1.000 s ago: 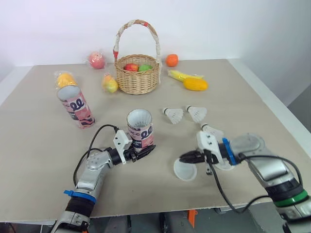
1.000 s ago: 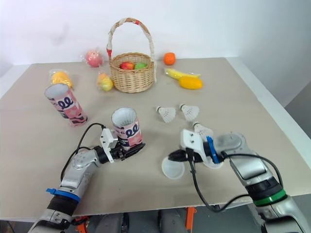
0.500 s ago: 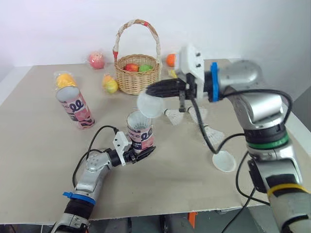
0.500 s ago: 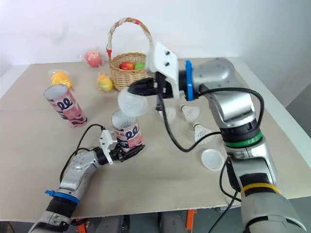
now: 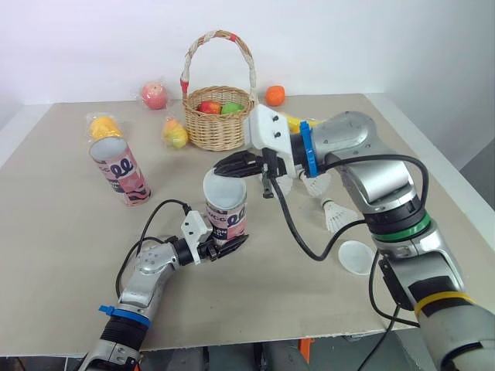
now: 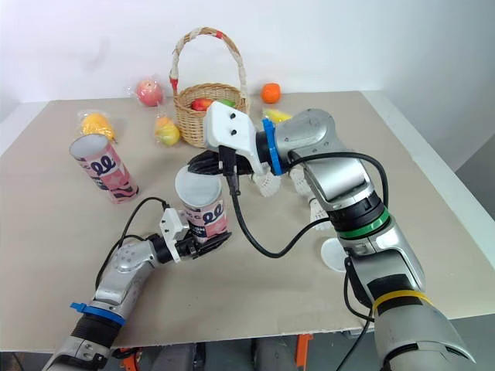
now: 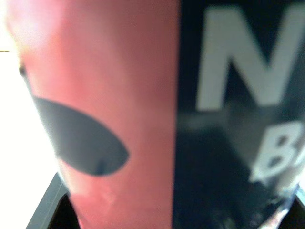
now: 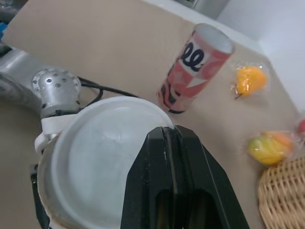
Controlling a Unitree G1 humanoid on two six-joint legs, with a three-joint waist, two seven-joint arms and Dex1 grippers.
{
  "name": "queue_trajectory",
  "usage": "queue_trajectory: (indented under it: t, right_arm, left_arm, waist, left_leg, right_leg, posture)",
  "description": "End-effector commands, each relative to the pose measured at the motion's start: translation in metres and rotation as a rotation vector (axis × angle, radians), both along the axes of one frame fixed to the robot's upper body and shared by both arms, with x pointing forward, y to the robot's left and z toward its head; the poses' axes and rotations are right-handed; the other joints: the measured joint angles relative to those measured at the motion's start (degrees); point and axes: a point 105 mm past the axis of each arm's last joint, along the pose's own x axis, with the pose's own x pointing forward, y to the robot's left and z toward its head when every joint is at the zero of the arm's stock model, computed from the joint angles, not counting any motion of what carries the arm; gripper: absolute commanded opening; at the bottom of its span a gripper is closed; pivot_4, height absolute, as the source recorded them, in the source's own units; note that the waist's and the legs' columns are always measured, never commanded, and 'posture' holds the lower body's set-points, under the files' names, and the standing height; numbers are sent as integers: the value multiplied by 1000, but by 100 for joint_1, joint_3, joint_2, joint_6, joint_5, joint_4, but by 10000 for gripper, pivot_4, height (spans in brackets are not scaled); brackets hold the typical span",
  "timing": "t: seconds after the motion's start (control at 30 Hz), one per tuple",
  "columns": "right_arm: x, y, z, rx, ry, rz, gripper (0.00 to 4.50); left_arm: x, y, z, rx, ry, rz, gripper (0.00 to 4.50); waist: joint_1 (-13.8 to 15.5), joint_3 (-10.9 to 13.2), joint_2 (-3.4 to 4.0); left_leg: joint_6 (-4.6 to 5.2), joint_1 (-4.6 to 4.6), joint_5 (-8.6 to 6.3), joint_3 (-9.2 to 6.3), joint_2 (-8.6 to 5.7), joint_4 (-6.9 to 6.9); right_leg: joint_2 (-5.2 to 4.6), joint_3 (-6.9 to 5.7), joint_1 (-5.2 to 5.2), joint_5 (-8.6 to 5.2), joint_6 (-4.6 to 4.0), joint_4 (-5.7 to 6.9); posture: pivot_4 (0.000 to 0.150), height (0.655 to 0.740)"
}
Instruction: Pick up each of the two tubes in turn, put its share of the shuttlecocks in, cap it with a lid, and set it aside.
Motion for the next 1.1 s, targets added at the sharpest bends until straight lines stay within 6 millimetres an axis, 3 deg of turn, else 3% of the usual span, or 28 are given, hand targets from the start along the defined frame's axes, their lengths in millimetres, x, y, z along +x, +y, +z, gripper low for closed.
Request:
queue_trajectory:
  t: [0.03,0.43,1.1]
  right_arm:
    - [-10,2,5,-29,-47,42,301]
    - [-13,3,25,-35,-115,57,301]
    - [-12,-1,-8,-138,-90,50,301]
  left_arm:
    - [-6,5,-27,57,99,12,29025]
    - [-7,4,-29,56,107,11,29025]
    - [-8,2,-30,58,113,5,29025]
  waist:
    - [0,0,0]
    - [0,0,0]
    - [3,0,0]
  left_leg:
    - [0,0,0,0,0,0]
    - [0,-1,0,0,0,-8]
    - [0,-1,0,-1,-2,-16]
  right_leg:
    - [0,0,0,0,0,0]
    - [0,-1,-5,-4,-4,0]
    - [-5,-3,-7,-13,-6,-2]
  posture:
    - [1500,7400]
    - [1500,7400]
    - [1500,7400]
